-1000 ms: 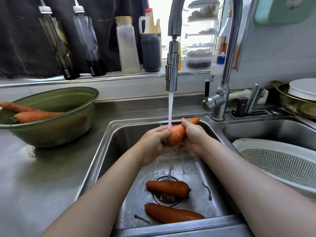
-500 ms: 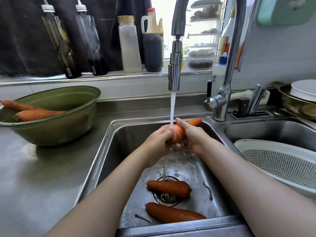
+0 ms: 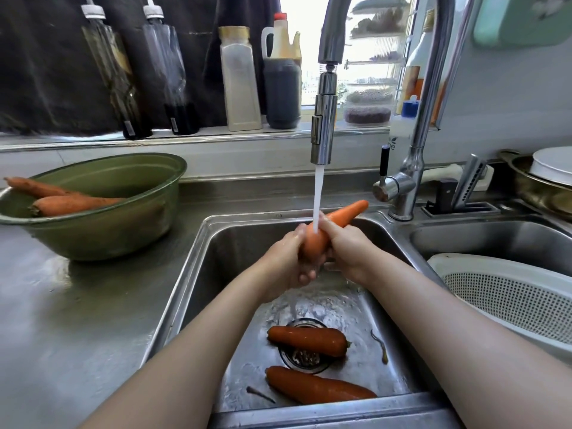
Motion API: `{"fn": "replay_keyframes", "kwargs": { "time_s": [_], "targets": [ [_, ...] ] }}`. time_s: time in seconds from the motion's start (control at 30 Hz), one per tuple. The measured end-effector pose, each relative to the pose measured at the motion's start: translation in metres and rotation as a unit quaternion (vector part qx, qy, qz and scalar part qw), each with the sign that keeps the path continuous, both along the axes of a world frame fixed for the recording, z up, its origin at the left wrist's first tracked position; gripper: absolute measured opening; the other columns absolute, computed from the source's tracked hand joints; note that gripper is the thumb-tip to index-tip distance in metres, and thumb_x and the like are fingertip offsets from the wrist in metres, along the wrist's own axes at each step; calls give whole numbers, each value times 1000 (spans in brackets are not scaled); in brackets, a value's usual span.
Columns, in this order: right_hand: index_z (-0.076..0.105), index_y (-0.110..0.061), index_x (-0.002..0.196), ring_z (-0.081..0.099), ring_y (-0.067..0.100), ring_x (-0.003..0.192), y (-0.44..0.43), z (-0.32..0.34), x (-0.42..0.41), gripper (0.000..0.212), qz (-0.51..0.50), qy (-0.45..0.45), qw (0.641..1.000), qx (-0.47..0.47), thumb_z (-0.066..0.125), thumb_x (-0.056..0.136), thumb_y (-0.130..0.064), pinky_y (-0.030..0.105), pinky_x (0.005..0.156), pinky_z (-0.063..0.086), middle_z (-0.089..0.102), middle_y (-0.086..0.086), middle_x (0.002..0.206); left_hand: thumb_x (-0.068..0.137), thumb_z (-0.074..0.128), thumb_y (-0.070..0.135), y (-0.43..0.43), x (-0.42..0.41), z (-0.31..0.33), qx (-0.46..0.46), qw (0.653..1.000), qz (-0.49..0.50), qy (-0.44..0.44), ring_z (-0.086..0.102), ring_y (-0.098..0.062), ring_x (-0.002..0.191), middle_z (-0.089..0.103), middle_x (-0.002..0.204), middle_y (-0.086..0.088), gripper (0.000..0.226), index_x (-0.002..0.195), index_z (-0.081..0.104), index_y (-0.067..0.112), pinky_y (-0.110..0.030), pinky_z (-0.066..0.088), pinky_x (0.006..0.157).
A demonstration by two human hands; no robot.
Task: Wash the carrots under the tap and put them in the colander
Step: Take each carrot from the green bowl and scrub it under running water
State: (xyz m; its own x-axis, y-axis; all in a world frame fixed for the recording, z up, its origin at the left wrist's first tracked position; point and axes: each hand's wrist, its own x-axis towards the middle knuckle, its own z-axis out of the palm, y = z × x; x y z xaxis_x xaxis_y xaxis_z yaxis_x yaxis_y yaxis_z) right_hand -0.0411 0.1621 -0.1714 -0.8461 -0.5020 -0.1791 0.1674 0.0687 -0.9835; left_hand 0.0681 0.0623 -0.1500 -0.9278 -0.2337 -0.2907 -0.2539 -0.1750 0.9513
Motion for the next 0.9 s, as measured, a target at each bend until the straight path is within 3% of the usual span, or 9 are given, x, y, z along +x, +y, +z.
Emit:
{"fn": "replay_keyframes", "kwargs": {
  "time_s": [0.13, 0.27, 0.37, 0.47, 0.53, 0.63, 0.7, 0.8, 0.9],
  "targets": [
    [71, -9, 110, 67, 30, 70, 1, 2, 2, 60, -13, -13, 1000, 16, 57, 96, -65, 46, 80, 54, 73, 12, 75, 109, 41, 45, 4, 3, 4, -82, 996, 9, 22, 48, -13, 51, 60, 73, -3, 25, 122, 52, 27, -24, 37, 51],
    [64, 0, 120, 65, 29, 61, 6, 8, 10, 42, 45, -20, 996, -78, 60, 103, -38, 44, 72, 55, 68, 20, 83, 107, 27, 53, 3, -5, 3, -70, 995, 77, -12, 44, -14, 44, 56, 58, 0, 50, 99, 60, 16, -21, 33, 46],
    [62, 2, 120, 64, 31, 61, 10, 12, 13, 30, 83, 0, 992, -93, 63, 101, -22, 47, 77, 54, 67, 21, 86, 107, 18, 53, -5, -6, -1, -16, 996, 72, -57, 42, -16, 44, 54, 58, -3, 62, 98, 61, 9, -22, 32, 48],
    [63, -6, 120, 63, 28, 62, 11, 11, 10, 30, 62, -4, 996, -66, 64, 101, -28, 51, 88, 54, 71, 17, 93, 109, 14, 54, -10, -3, -3, 76, 995, 9, -57, 44, -15, 48, 57, 66, -6, 66, 100, 60, 8, -24, 33, 51],
    [65, -8, 123, 66, 27, 66, 10, 10, 6, 36, 39, -14, 998, -49, 64, 100, -36, 50, 90, 53, 73, 15, 99, 110, 17, 53, -13, -2, -3, 110, 993, -23, -29, 52, -15, 56, 63, 77, -8, 60, 115, 60, 10, -23, 39, 52],
    [69, -16, 121, 71, 32, 88, 7, 10, 3, 38, 6, 3, 1000, -29, 65, 98, -46, 52, 99, 51, 77, 9, 106, 112, 27, 42, -9, 1, -1, 74, 997, -22, 23, 60, -17, 63, 67, 91, -10, 39, 135, 52, 24, -26, 42, 59],
    [67, -18, 124, 69, 29, 91, 5, 11, 4, 42, -11, 6, 999, -33, 65, 98, -50, 50, 97, 50, 76, 7, 107, 111, 34, 43, -2, 0, 2, 34, 999, 22, 35, 60, -19, 60, 70, 86, -10, 31, 126, 57, 29, -29, 40, 59],
    [65, -15, 123, 67, 25, 86, 1, 11, 10, 40, 7, 12, 999, -46, 61, 100, -48, 54, 101, 49, 74, 5, 99, 106, 40, 57, 5, -2, 4, -33, 996, 75, 19, 57, -18, 53, 69, 70, -5, 45, 108, 65, 19, -26, 39, 53],
    [66, -13, 115, 65, 27, 79, 1, 10, 11, 34, 7, 18, 999, -43, 62, 101, -44, 59, 106, 49, 73, 8, 91, 103, 40, 65, 4, -4, 1, -69, 996, 65, 0, 59, -16, 52, 69, 70, -3, 59, 113, 64, 13, -22, 39, 49]
  ]
}}
